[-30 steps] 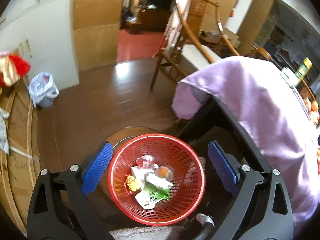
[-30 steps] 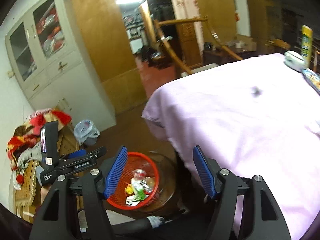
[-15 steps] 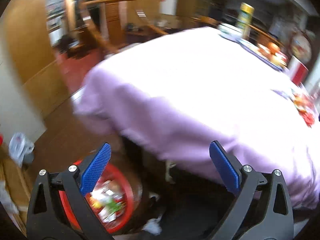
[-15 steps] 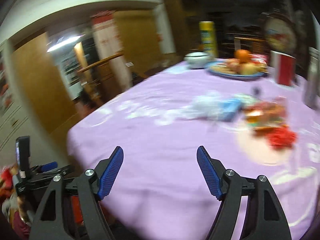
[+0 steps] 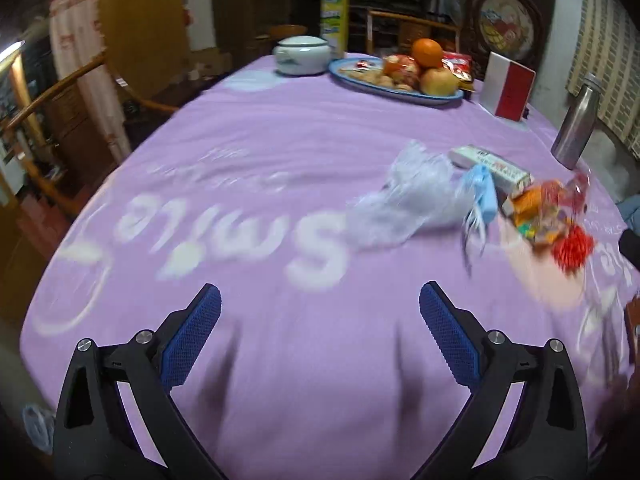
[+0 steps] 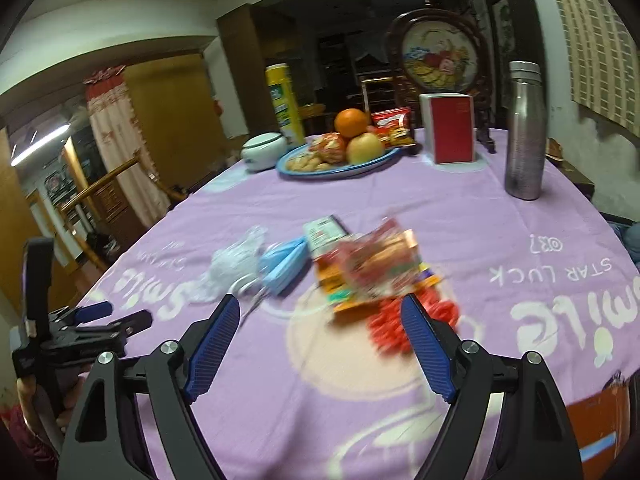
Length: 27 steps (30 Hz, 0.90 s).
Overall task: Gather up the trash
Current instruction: 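Swing both open tools back toward the table, then grasp the clear plastic bag with the left tool while the right tool grasps the red snack bag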
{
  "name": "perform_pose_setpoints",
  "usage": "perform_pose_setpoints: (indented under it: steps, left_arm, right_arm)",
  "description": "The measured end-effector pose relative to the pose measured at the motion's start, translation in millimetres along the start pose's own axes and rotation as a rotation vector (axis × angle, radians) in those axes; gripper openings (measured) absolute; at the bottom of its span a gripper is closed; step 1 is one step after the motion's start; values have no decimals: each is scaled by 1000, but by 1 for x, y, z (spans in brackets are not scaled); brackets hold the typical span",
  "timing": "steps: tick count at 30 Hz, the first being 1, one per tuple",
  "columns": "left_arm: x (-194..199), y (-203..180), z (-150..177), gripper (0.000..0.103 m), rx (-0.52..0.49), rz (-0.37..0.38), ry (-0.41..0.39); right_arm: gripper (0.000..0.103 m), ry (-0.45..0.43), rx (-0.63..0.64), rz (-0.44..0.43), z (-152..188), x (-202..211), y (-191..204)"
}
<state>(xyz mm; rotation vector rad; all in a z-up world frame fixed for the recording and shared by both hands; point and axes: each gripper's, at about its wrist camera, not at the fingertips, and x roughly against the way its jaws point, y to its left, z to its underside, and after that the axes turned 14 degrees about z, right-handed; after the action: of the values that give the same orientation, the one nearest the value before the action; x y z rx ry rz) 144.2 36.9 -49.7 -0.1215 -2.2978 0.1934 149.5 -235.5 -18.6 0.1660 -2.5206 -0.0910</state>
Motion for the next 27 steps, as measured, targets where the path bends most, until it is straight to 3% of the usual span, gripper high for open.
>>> perform_pose_setpoints:
  steps: [5, 7, 14, 18, 22, 27]
  left_arm:
    - [-47, -20, -34, 96, -55, 45, 47]
    - [-60, -26, -42, 96, -67, 52, 55]
    - [-97, -29, -66, 96, -6, 137, 81]
    - [-101, 4, -65, 96, 93, 45, 104]
    - [-81, 50, -63, 96, 276, 63, 39]
    - [-77, 46, -61, 96, 238, 78, 26]
  right_arm:
    - [84, -10, -49, 3, -2, -16, -14]
    - [84, 16, -29, 46, 0, -24, -14]
    - [86, 12, -8, 53, 1, -27, -15]
    - [86, 23, -8, 55, 2, -28, -15]
    - [86, 11, -13, 63, 1, -25, -16]
    - [86, 12, -14, 64, 2, -25, -16]
